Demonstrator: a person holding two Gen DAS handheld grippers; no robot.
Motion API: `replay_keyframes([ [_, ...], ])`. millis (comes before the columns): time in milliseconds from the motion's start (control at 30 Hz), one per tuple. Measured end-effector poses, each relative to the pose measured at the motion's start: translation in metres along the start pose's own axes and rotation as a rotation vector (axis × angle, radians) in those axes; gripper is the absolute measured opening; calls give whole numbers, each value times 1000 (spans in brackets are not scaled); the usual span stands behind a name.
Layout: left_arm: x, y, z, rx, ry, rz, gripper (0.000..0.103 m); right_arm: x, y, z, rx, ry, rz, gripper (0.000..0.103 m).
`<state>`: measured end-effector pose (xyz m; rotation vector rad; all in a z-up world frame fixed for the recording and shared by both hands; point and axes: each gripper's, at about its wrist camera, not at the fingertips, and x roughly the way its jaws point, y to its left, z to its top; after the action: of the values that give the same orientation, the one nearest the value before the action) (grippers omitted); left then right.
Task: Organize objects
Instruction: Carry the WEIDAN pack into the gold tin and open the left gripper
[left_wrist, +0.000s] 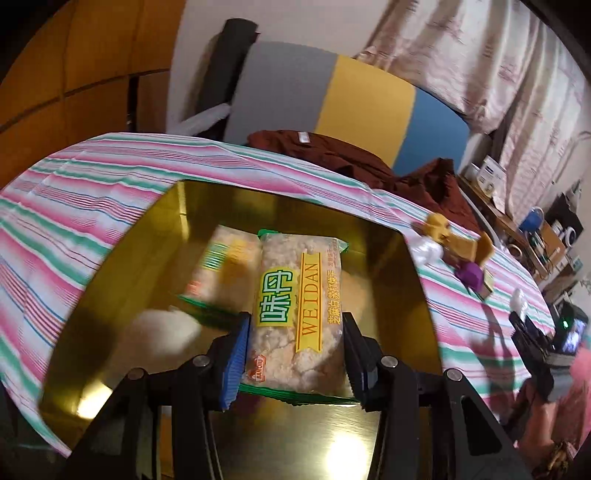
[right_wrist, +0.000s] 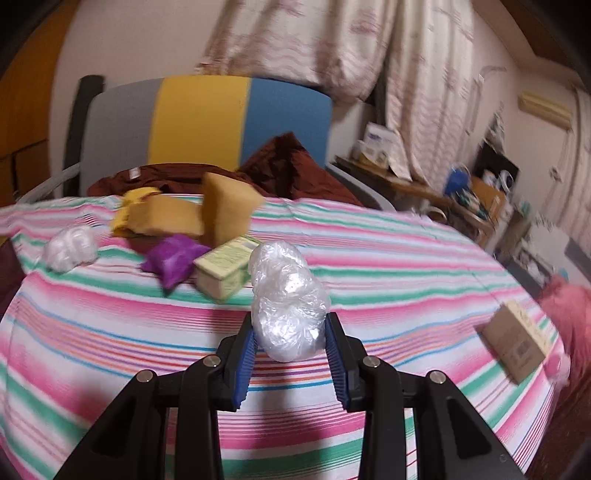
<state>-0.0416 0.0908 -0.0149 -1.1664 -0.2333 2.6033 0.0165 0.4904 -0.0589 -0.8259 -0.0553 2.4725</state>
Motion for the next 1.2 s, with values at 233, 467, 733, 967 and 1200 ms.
replay_keyframes([
  [233,5,50,28,-48,-3,81,48,-20,25,-3,-105,-29,34,35],
  [467,23,81,45,-52,36,138,48,-48,29,-4,-44,-27,132,35],
  [733,42,91,53,-35,76,164,48,-88,49,-3,73,-22,291,35],
  [967,51,86,62,-28,83,142,62,-118,77,-3,80,-21,403,35],
  [1200,38,80,56,-34,42,106,85,-141,100,-3,33,-34,482,35],
])
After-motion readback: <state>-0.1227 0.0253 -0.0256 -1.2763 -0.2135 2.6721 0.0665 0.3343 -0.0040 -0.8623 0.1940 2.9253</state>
